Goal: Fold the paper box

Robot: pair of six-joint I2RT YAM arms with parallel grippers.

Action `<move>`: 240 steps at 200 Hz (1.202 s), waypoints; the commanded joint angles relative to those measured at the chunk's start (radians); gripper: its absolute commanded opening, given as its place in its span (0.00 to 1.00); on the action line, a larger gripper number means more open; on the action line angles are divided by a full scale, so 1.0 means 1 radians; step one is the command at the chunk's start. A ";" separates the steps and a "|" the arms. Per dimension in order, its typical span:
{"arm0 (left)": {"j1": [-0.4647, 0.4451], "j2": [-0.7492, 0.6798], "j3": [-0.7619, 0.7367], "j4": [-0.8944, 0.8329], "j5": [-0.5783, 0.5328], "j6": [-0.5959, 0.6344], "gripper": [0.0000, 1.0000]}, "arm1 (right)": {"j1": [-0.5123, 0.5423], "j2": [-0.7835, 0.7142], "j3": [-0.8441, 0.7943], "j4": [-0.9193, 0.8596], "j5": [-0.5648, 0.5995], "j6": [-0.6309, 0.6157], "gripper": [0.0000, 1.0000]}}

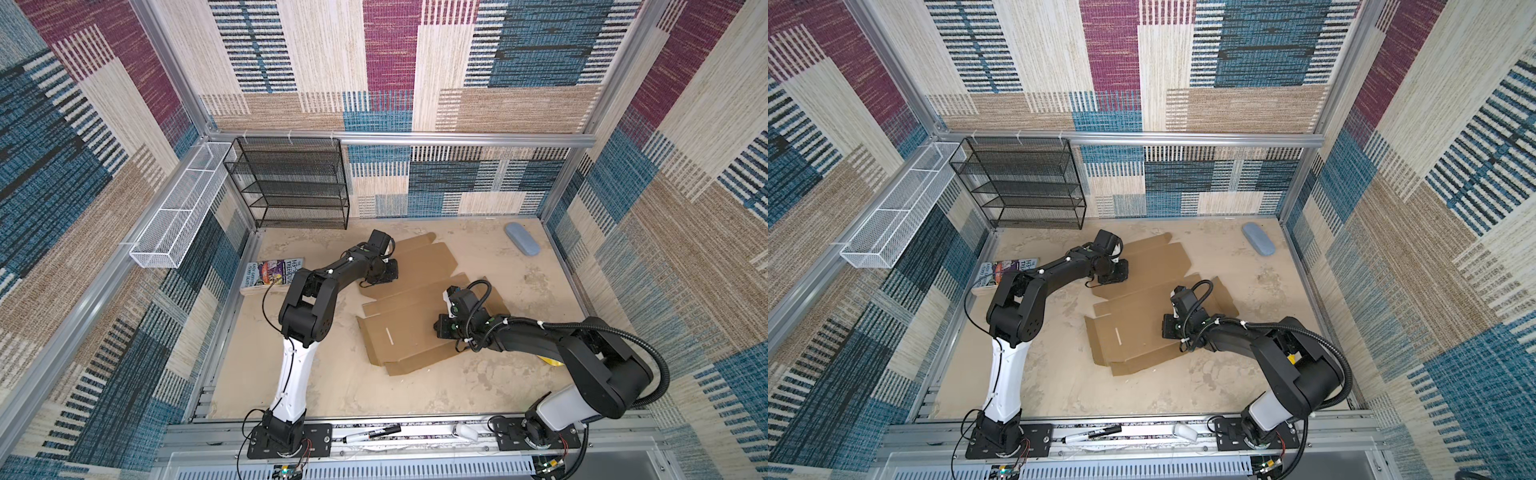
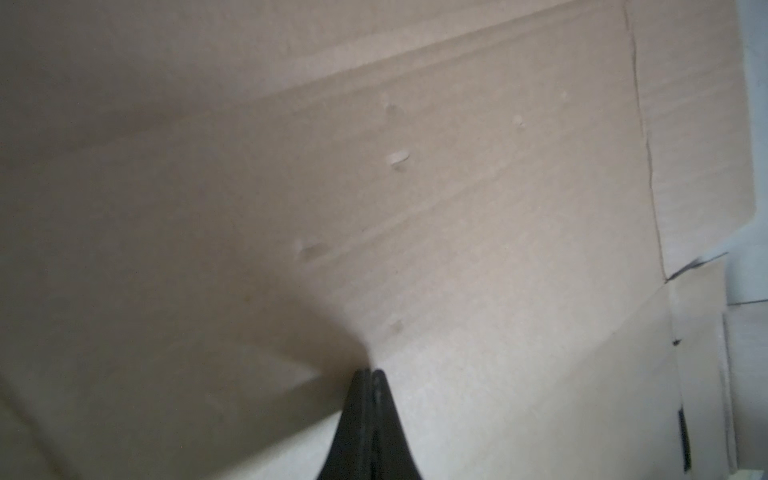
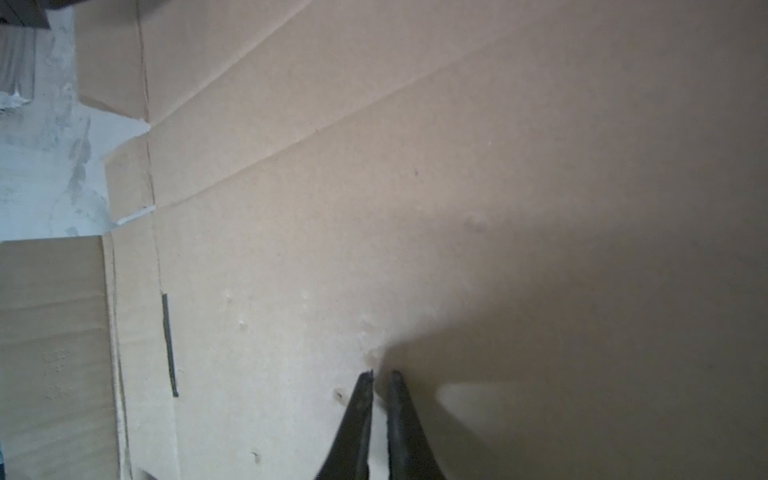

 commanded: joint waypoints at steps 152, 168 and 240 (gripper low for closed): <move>-0.028 -0.429 -0.874 0.369 0.052 -0.286 0.00 | -0.176 0.314 0.388 -0.156 0.070 -0.235 0.19; -0.092 -0.483 -0.910 0.369 0.017 -0.324 0.00 | -0.177 0.356 0.465 -0.171 0.072 -0.260 0.20; -0.208 -0.747 -0.867 0.141 -0.190 -0.331 0.00 | -0.173 0.301 0.542 -0.158 0.034 -0.278 0.25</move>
